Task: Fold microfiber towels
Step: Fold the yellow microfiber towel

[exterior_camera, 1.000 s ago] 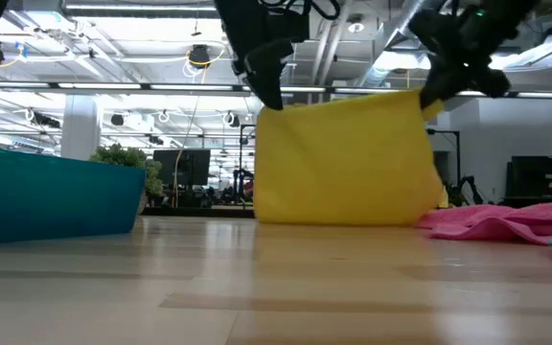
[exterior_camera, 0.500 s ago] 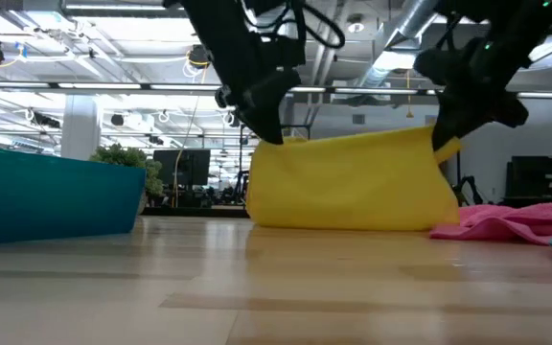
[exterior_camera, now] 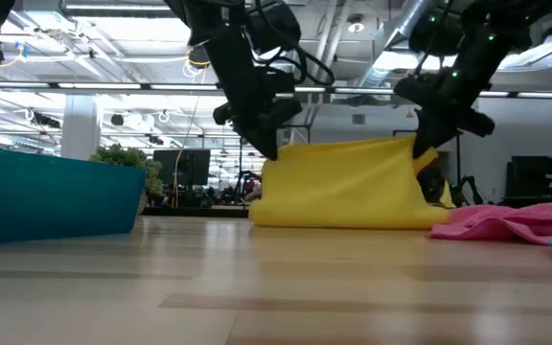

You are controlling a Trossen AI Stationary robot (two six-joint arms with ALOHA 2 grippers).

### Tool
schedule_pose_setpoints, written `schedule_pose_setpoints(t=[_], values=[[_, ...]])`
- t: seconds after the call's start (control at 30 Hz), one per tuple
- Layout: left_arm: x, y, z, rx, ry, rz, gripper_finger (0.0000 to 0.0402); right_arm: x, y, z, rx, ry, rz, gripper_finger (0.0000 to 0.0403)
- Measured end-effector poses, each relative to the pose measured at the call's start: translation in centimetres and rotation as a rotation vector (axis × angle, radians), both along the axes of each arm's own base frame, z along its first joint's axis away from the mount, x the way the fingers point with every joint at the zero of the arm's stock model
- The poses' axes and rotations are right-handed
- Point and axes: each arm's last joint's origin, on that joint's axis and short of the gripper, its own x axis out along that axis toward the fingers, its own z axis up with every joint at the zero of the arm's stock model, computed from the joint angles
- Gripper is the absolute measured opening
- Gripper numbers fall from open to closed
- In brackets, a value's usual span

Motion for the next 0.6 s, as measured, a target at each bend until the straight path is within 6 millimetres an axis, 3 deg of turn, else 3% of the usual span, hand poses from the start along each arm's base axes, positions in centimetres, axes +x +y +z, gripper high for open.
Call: schedule_pose_setpoints(t=[0.23, 0.43, 0.6], values=[[-0.2, 1.0, -0.1, -0.064, -0.021, 0.009, 0.002, 0.3, -0.6, -0.8, 0.118, -0.006, 0.077, 0.0012], [0.1, -1.2, -0.2, -0.122, -0.013, -0.064, 0.002, 1.2, 1.7, -0.9, 0.169, -0.011, 0.164, 0.0012], [0.4, -2.9, -0.1, -0.051, -0.025, -0.026, 0.002, 1.7, 4.0, -1.0, 0.209, -0.006, 0.199, 0.0012]])
